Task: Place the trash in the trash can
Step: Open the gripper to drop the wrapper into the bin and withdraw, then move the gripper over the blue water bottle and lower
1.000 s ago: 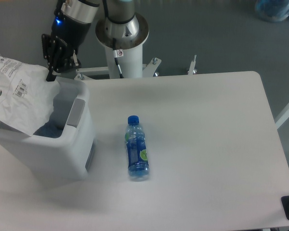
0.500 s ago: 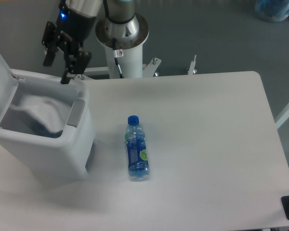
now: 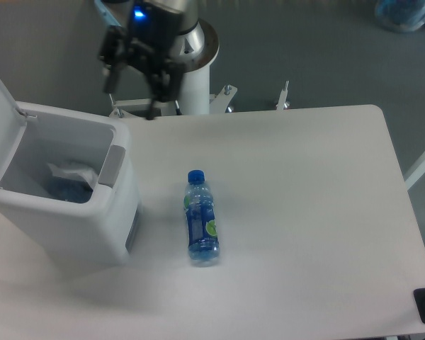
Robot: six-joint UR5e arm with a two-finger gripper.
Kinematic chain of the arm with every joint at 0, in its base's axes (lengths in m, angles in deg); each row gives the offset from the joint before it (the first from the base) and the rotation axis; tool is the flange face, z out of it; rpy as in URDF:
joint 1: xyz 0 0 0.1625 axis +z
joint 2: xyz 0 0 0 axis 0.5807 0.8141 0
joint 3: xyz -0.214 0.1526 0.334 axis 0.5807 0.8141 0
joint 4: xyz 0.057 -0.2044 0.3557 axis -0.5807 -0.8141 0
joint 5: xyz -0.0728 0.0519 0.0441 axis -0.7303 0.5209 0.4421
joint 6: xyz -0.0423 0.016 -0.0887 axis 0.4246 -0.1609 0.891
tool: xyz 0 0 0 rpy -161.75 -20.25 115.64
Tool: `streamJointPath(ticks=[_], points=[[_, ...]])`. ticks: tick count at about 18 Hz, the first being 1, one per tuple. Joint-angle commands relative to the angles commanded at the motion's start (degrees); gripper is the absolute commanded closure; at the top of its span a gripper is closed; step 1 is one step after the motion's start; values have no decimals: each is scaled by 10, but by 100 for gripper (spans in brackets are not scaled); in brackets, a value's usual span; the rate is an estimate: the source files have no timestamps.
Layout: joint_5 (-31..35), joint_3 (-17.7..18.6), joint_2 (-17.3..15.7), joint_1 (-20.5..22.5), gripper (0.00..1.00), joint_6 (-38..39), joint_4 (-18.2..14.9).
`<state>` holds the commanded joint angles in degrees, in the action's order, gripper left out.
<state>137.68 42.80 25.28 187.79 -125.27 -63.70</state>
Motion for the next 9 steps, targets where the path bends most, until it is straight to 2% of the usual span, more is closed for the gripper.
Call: streamJointPath(ticks=[3,7,9], points=[[0,1,36,51,0,-19,5],[3,-4,112,56,0,0,25],[51,-15,149,54,0,35,34]])
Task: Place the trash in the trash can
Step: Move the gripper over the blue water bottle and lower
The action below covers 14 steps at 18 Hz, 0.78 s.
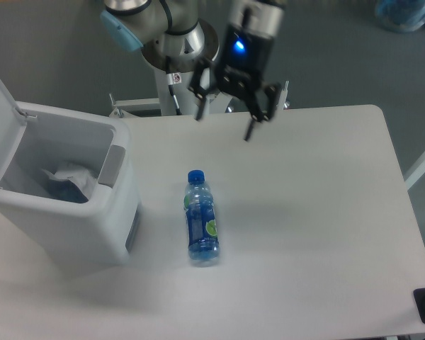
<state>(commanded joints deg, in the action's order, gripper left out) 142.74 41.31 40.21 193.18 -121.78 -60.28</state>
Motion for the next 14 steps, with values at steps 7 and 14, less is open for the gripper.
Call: streamJointPath(ticks=[7,14], points=[[207,-76,160,-116,0,155,-4],[249,-113,233,-167,0,251,-8]])
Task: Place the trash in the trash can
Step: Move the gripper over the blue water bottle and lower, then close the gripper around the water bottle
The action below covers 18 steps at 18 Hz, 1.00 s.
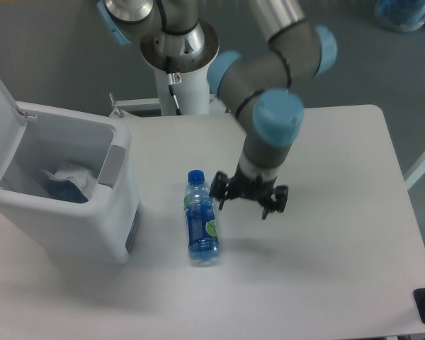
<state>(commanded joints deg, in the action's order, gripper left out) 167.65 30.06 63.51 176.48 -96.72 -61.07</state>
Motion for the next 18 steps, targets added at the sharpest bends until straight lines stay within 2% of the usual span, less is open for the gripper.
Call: streamJointPath(ticks=[3,7,8,13,18], points=[[1,-12,23,-17,0,32,-11],[0,-48,30,-40,0,47,-92],[0,-53,35,-43,0,55,-98],[3,-94,85,-54,0,102,-95],[26,-112,108,-62,0,118,-97]])
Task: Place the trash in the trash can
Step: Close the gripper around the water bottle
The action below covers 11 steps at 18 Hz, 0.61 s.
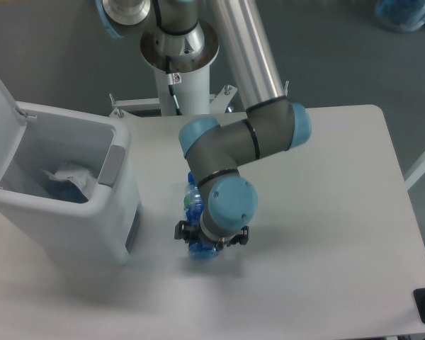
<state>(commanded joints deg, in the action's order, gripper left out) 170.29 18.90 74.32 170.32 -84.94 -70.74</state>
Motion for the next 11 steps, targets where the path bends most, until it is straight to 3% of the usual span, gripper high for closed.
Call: streamJointPath(ticks=[7,11], points=[[13,1,18,-12,1,-1,-4],[13,-2,13,-13,23,-1,-17]])
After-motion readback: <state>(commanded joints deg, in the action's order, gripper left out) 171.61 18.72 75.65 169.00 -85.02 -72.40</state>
